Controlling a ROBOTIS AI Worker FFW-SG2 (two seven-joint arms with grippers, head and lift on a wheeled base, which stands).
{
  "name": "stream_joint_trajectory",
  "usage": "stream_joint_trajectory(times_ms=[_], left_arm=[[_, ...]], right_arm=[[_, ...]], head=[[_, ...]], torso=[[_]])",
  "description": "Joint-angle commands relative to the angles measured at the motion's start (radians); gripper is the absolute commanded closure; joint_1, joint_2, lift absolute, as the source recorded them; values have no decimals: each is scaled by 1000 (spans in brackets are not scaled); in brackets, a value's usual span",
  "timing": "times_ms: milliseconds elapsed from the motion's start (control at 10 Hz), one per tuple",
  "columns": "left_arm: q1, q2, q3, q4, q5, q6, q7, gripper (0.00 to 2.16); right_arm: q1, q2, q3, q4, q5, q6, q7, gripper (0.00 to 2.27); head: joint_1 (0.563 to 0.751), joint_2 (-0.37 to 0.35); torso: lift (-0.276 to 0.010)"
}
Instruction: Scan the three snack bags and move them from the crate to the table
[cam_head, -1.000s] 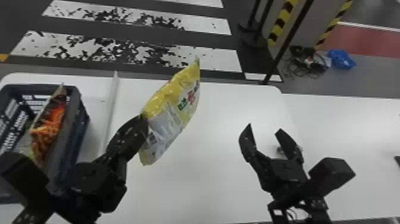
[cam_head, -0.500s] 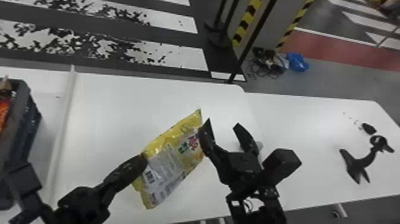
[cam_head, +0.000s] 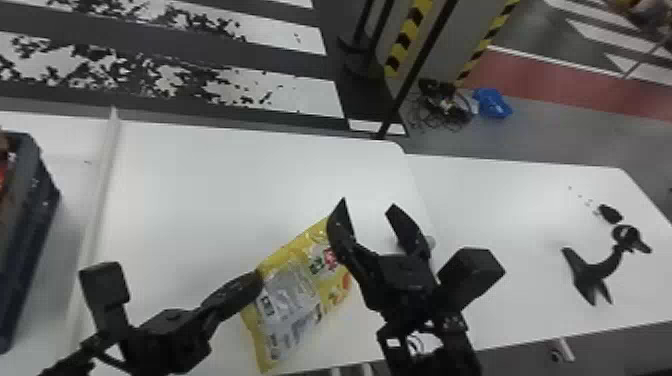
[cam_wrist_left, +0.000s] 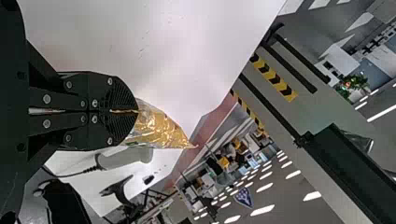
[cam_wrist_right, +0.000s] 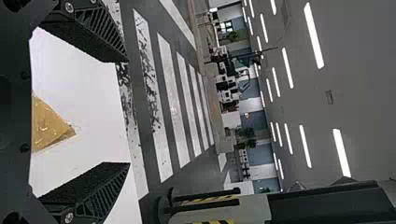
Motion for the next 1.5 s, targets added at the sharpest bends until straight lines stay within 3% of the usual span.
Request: stream_joint_trajectory(times_ms=[0,100,200,300,600,800,1000,1200,1400], left_arm=[[-29,-16,-29,46,-46,-36,14,2142],[-36,-16,-49,68,-73,-115,52,2142],[-43,-15,-67,77,-96,-183,97,1652],[-49,-13,-69,73,-128,-192,112,16],[-64,-5,-71,42,-229,-201,174,29],[-62,2,-109,3,-404,-207,306,33],[-18,33,-63,-81,-405,-229,327,33],[85,62,31,-254,-405,-235,327,33],[188,68,126,-369,-427,-303,332,33]], right_arm=[[9,-4,-1,-13,1,3,0,90],[12,-5,-1,-15,1,3,0,90],[12,-7,1,-15,1,12,0,90],[10,-7,1,-15,2,18,0,90],[7,-7,1,-15,8,30,1,90],[1,-7,1,-13,8,43,1,90],[-8,-11,1,-9,10,79,3,73],[-24,-11,7,8,10,107,5,80],[-30,-13,25,33,10,104,6,90]], head=[[695,-350],[695,-350],[695,-350],[695,-350],[695,-332],[695,-307],[695,-286],[695,-236],[695,-161]], torso=[[-62],[-62],[-62],[-62],[-62],[-62],[-62],[-62],[-62]])
